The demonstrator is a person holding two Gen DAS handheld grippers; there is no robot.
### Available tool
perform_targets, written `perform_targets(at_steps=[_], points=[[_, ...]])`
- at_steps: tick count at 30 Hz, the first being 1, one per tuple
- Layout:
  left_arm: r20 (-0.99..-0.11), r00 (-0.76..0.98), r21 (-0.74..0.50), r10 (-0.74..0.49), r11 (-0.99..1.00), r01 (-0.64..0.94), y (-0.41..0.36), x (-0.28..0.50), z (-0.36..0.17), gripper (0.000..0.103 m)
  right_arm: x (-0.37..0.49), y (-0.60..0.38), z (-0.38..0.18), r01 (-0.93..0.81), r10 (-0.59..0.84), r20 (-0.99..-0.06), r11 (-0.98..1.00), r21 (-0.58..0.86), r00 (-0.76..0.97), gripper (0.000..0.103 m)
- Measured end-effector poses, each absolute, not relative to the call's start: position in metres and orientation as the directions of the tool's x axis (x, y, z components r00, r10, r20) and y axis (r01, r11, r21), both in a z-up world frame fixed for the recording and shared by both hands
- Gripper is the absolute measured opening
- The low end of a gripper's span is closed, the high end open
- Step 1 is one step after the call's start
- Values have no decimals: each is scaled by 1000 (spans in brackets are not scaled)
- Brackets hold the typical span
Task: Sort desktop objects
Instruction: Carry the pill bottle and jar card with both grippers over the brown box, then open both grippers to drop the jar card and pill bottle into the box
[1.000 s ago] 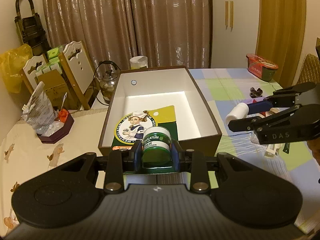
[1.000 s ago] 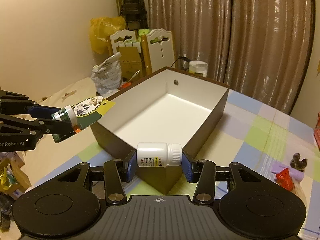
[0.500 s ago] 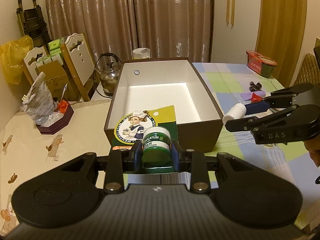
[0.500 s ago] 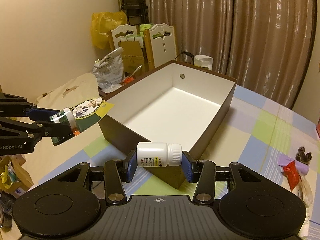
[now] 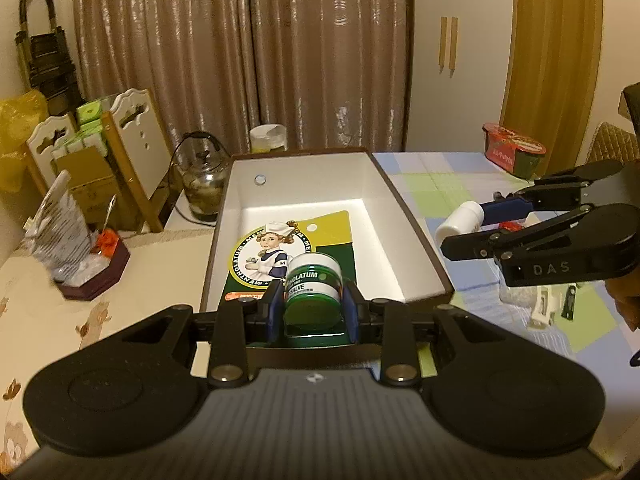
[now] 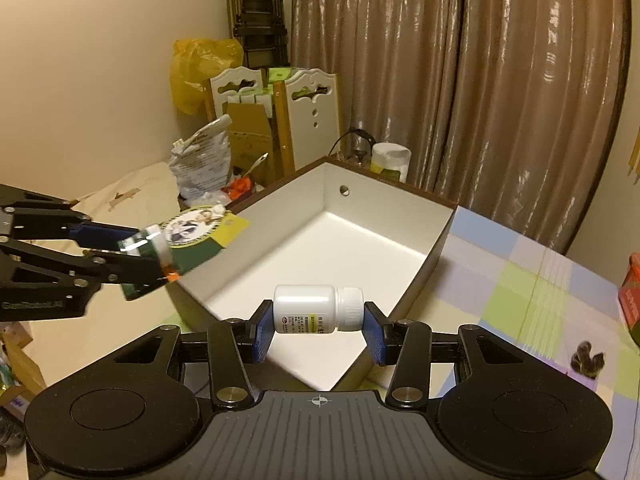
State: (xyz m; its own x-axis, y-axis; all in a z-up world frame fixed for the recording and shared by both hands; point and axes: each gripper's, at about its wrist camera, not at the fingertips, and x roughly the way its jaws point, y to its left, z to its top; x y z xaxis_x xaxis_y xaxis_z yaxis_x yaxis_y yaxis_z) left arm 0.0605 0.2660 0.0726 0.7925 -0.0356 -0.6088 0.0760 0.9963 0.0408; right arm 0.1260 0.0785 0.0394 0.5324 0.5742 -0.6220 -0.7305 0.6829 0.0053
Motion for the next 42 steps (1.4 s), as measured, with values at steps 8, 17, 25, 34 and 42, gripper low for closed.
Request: perform_targets(at_steps=[8, 17, 25, 34, 42], points=[[-649, 759, 36, -62, 993, 112, 269, 128, 50, 27, 169, 104, 25, -760, 584, -652, 649, 16, 484, 46], [-708, 704, 26, -47, 995, 93, 282, 165, 9, 27, 200, 126, -10, -787, 561, -715, 616, 23, 418, 46], [-739, 671, 1, -53, 997, 79, 291, 177, -17, 29, 214, 140, -29, -805, 540, -748, 593, 12, 386, 46], [-709, 703, -15, -51, 998, 58, 301, 169, -5, 37, 227, 155, -43, -829, 505, -792, 560, -2, 343, 46], [-677, 735, -27, -46, 999, 38, 307, 161, 12, 38, 237, 170, -56, -852, 460, -838, 523, -10, 292, 46]])
